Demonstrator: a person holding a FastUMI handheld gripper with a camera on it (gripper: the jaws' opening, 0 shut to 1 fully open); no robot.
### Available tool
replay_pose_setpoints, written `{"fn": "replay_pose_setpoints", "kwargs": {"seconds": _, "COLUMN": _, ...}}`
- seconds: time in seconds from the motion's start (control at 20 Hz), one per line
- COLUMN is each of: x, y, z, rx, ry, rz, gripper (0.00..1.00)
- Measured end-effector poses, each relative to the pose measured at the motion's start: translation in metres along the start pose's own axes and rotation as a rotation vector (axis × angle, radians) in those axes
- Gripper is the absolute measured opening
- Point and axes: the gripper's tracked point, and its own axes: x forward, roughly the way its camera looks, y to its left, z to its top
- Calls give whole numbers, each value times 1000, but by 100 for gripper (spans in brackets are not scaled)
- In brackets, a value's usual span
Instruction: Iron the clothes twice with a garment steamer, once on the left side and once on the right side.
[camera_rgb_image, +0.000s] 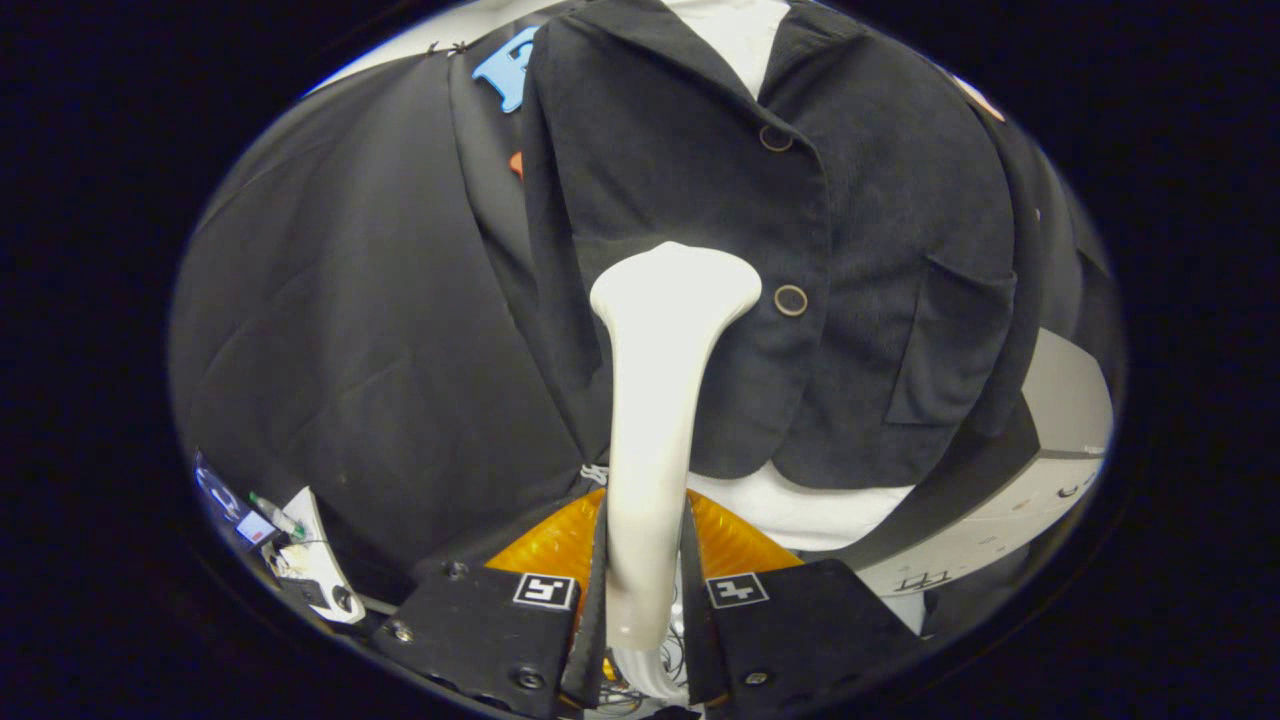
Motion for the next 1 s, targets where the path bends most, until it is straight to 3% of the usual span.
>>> {"fn": "replay_pose_setpoints", "kwargs": {"seconds": 0.5, "x": 20, "y": -9, "z": -44, "rx": 11, "ry": 85, "rz": -6, "gripper": 35}}
{"fn": "replay_pose_setpoints", "kwargs": {"seconds": 1.0, "x": 0, "y": -22, "z": -59, "rx": 41, "ry": 83, "rz": -16, "gripper": 35}}
